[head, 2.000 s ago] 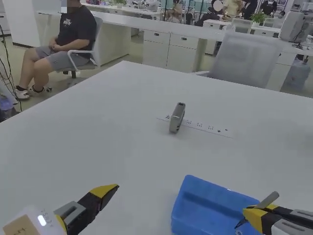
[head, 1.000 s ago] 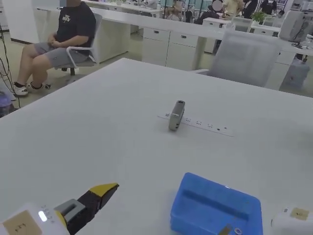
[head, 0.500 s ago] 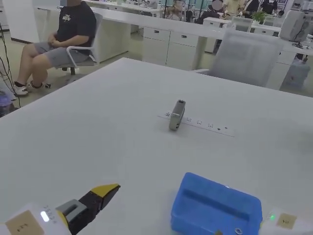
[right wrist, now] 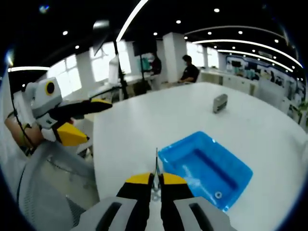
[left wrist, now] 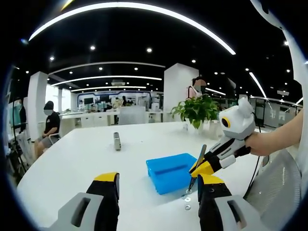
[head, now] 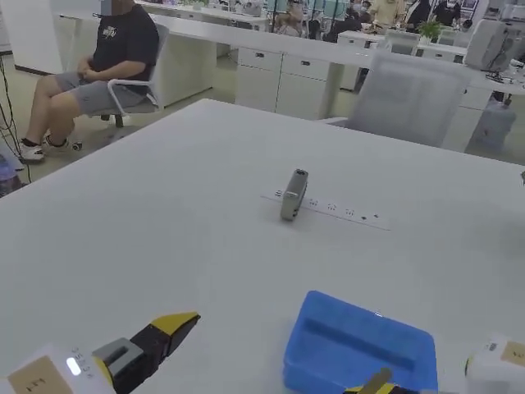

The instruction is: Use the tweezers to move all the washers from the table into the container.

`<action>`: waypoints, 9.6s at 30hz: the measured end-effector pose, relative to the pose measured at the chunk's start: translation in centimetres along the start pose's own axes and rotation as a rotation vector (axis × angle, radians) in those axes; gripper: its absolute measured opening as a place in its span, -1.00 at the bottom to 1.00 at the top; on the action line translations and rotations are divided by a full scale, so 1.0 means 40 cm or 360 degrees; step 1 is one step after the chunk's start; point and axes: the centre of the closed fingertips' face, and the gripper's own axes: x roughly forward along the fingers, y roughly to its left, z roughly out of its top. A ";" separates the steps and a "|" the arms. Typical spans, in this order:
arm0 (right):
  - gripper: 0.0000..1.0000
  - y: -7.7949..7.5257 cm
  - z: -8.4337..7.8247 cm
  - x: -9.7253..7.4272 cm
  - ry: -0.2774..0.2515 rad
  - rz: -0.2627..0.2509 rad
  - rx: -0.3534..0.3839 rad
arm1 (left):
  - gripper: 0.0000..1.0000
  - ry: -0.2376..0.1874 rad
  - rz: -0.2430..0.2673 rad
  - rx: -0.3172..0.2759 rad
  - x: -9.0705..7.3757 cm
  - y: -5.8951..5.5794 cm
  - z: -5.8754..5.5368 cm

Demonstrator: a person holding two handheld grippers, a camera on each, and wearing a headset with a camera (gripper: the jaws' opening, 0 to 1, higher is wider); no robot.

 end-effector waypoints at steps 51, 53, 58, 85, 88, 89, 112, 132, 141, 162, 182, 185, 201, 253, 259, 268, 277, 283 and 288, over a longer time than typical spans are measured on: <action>-0.94 -0.281 -0.038 0.014 0.0068 -0.0319 0.0218 | 0.29 0.0032 -0.0004 -0.0002 0.000 -0.001 -0.008; -0.94 -0.279 -0.039 0.015 0.0069 -0.0322 0.0209 | 0.29 0.0030 -0.0006 -0.0006 0.000 -0.002 -0.008; -0.93 -0.287 -0.038 0.013 0.0073 -0.0335 0.0152 | 0.30 -0.0034 -0.0014 -0.0049 -0.004 -0.001 0.010; -0.94 -0.083 0.101 -0.059 -0.0153 -0.0086 -0.0004 | 0.30 -0.0032 -0.0019 -0.0044 -0.002 0.000 0.006; -0.94 -0.063 0.099 -0.053 -0.0145 -0.0044 -0.0013 | 0.29 -0.0029 -0.0018 -0.0042 -0.002 -0.001 0.005; -0.94 -0.052 0.094 -0.047 -0.0132 -0.0016 -0.0025 | 0.29 -0.0028 -0.0016 -0.0041 -0.002 0.000 0.005; -0.93 -0.005 -0.054 0.068 0.0176 0.0173 -0.0056 | 0.28 -0.0007 -0.0012 -0.0028 -0.004 -0.002 0.002; -0.94 -0.003 -0.064 0.076 0.0203 0.0182 -0.0117 | 0.27 0.0002 -0.0013 -0.0030 -0.001 0.000 0.000; -0.95 0.007 -0.035 0.046 0.0116 0.0185 -0.0047 | 0.27 -0.0002 -0.0011 -0.0031 -0.001 0.001 0.000; -0.94 -0.047 0.067 -0.047 -0.0124 0.0093 0.0159 | 0.27 -0.0001 -0.0029 -0.0035 -0.002 -0.005 -0.001; -0.94 -0.158 0.073 -0.012 -0.0142 -0.0074 0.0301 | 0.27 0.0003 -0.0030 -0.0037 -0.002 -0.004 -0.004; -0.94 -0.176 0.067 -0.002 -0.0121 -0.0087 0.0299 | 0.27 0.0004 -0.0028 -0.0037 -0.003 -0.004 -0.003; -0.94 -0.219 0.023 0.052 0.0018 -0.0134 0.0248 | 0.26 0.0015 -0.0024 -0.0046 -0.003 -0.002 -0.006; -0.93 -0.055 0.060 -0.007 -0.0070 0.0038 0.0082 | 0.26 0.0027 -0.0045 -0.0039 0.000 -0.009 -0.009; -0.93 -0.018 0.025 0.015 -0.0010 0.0121 0.0086 | 0.26 0.0027 -0.0041 -0.0038 0.000 -0.008 -0.010; -0.93 0.004 -0.038 0.045 0.0098 0.0174 0.0108 | 0.26 0.0033 -0.0045 -0.0040 0.000 -0.008 -0.011; -0.93 0.001 -0.066 0.055 0.0149 0.0181 0.0118 | 0.25 0.0040 -0.0053 -0.0038 0.001 -0.010 -0.013; -0.92 0.004 -0.073 0.060 0.0168 0.0193 0.0107 | 0.25 0.0044 -0.0054 -0.0041 0.002 -0.010 -0.014; -0.92 0.007 -0.076 0.064 0.0184 0.0198 0.0078 | 0.25 0.0045 -0.0054 -0.0041 0.002 -0.010 -0.015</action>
